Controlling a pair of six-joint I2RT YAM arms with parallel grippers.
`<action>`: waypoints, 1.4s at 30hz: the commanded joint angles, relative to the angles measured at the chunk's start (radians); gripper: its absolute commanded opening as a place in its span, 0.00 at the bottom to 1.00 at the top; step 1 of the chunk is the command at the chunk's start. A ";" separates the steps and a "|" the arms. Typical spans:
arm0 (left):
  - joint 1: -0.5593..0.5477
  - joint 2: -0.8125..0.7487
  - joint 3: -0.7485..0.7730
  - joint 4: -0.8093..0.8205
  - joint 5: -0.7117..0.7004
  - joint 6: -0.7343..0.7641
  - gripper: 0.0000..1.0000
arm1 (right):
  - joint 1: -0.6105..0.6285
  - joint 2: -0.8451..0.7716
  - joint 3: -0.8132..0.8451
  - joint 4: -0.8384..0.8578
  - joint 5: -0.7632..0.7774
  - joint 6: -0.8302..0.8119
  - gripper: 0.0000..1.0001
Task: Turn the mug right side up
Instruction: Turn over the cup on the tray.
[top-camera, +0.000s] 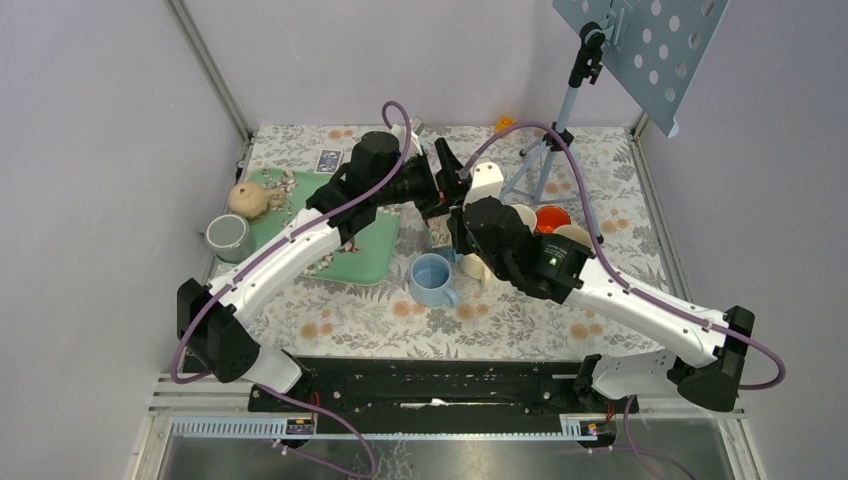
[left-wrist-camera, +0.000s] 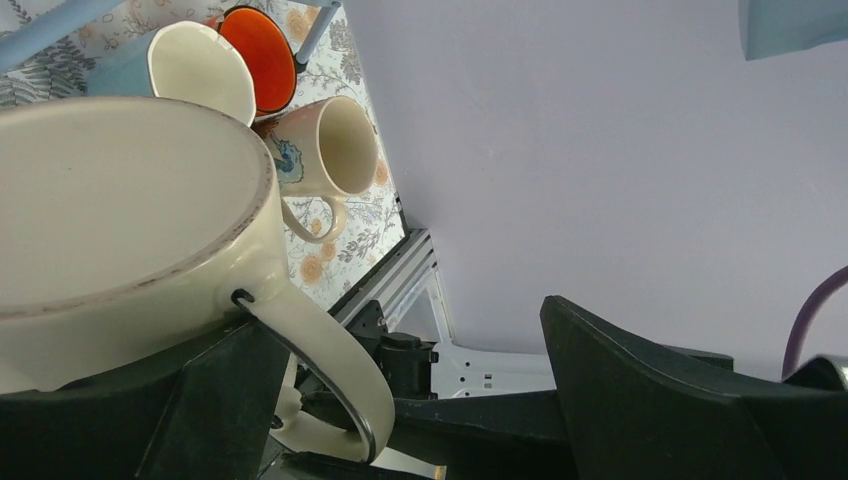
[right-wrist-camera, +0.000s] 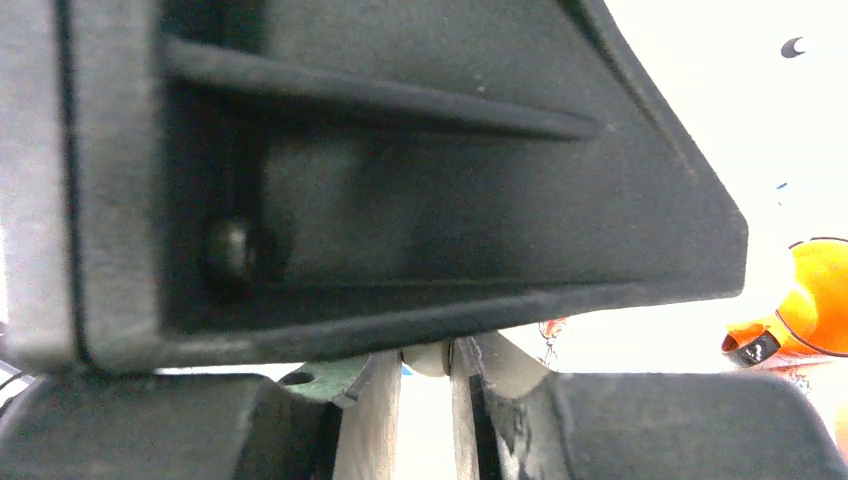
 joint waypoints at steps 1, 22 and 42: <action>0.037 -0.003 0.000 0.189 -0.055 0.109 0.99 | 0.024 -0.059 0.054 0.008 0.008 -0.014 0.00; 0.033 0.001 0.008 0.176 -0.072 0.102 0.99 | 0.008 -0.094 0.055 -0.089 0.038 -0.017 0.00; 0.043 -0.132 -0.125 0.082 -0.271 0.187 0.99 | -0.013 -0.169 0.040 -0.344 -0.037 0.101 0.00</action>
